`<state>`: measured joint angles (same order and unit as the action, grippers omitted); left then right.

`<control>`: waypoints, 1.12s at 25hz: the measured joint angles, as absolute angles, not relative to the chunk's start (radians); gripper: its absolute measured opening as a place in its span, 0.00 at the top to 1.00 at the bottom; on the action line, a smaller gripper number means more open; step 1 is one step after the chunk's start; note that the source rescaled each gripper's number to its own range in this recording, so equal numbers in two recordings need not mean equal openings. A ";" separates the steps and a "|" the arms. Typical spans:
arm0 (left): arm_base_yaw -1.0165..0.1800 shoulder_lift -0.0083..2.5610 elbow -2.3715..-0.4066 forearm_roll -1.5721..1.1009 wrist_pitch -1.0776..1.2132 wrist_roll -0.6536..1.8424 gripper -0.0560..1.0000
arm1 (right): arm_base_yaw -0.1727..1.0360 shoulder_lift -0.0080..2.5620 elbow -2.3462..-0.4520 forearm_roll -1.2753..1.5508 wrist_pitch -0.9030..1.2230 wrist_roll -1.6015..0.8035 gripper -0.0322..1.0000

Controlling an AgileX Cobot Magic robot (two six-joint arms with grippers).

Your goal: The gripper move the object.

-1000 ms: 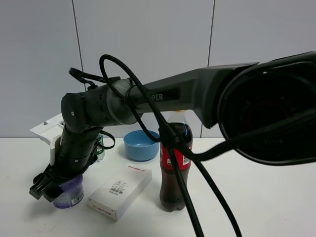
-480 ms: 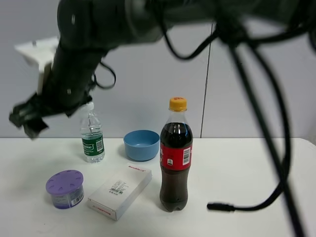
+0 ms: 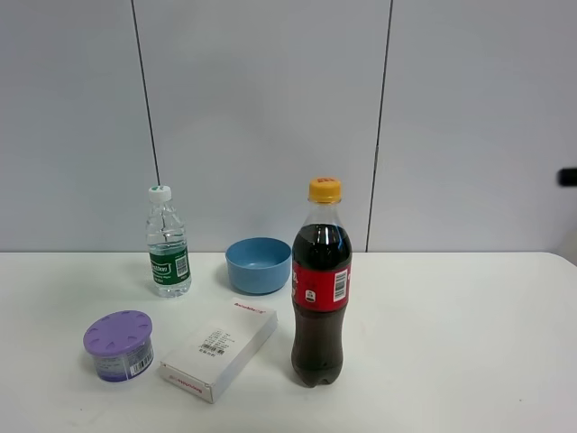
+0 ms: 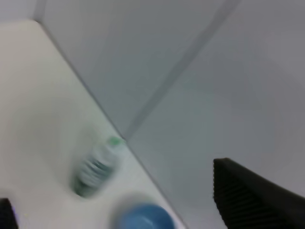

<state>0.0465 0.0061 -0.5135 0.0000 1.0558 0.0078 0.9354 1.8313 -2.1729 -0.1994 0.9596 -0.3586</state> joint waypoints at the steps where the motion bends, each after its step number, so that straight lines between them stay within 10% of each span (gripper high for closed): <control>1: 0.047 0.006 -0.513 0.000 1.056 0.008 0.00 | 0.929 1.810 -2.173 -0.238 0.986 -0.336 0.64; 17: 0.047 0.006 -0.513 0.000 1.056 0.008 0.00 | 0.736 1.490 -2.109 -0.429 1.213 -0.094 0.64; 28: 0.047 0.006 -0.513 0.000 1.056 0.008 0.00 | 0.586 1.011 -1.241 -0.262 0.932 0.046 0.64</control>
